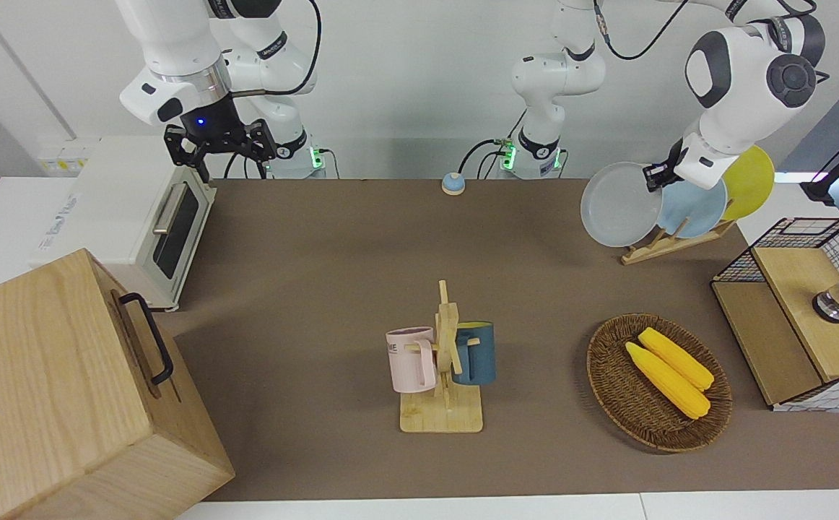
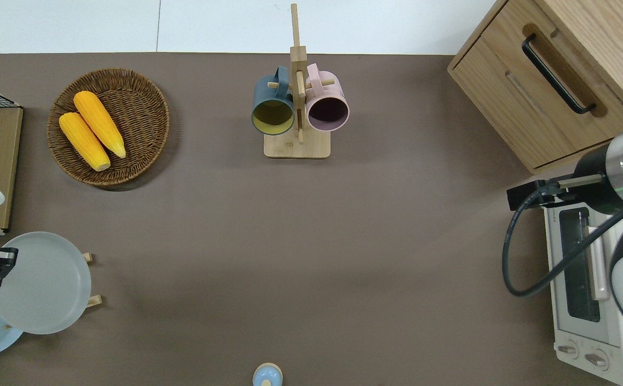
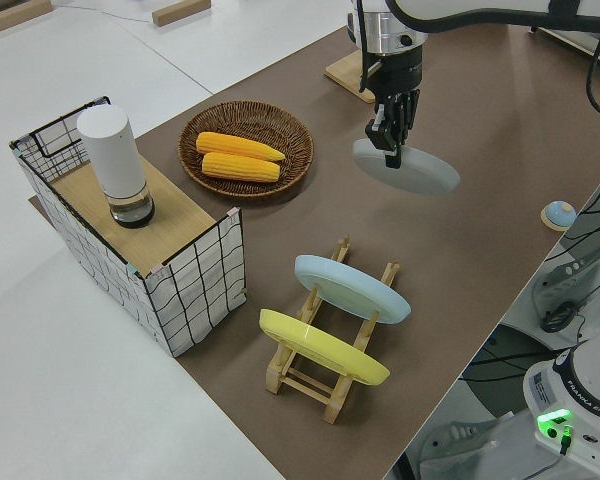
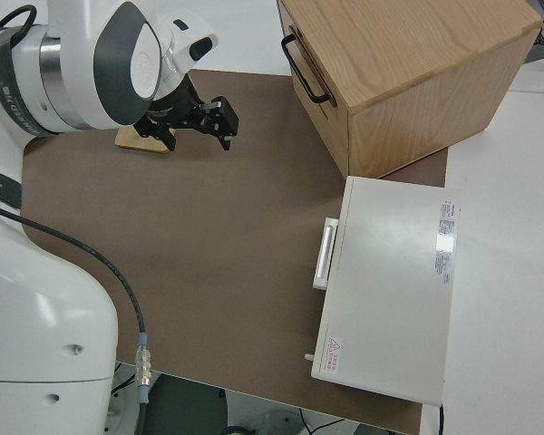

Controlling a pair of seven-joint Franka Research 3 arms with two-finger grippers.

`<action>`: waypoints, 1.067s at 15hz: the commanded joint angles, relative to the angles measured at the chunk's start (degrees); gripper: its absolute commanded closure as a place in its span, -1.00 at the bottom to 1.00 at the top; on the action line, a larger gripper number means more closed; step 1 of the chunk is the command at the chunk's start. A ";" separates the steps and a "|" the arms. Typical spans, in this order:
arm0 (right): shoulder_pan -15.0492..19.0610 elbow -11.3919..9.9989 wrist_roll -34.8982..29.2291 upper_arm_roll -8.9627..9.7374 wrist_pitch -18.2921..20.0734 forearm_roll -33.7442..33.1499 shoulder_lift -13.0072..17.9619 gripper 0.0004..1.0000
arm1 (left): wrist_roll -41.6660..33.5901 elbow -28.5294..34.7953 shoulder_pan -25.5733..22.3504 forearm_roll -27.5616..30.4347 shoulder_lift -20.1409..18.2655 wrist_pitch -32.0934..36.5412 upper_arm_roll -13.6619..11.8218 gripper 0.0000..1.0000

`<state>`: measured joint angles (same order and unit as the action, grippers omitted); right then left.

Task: Pick gray plate from low plate rack and place it on table with left arm
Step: 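Carry the gray plate away from the rack toward the table center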

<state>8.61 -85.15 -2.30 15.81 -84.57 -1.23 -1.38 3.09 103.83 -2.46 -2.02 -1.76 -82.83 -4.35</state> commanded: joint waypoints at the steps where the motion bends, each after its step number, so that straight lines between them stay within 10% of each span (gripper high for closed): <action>1: 1.06 0.51 -0.69 0.98 0.81 -0.08 0.15 -0.97 | 3.58 5.22 0.17 5.79 -1.75 -5.74 0.30 1.00; 16: 1.06 0.51 -0.69 0.98 0.81 -0.08 0.07 -0.97 | 6.66 29.15 0.00 12.82 -8.17 -28.61 4.43 1.00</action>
<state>8.61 -85.15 -2.30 15.81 -84.57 -1.23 -1.38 8.38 129.38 -2.44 8.35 -8.30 -108.61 -0.67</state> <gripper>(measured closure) 0.013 0.912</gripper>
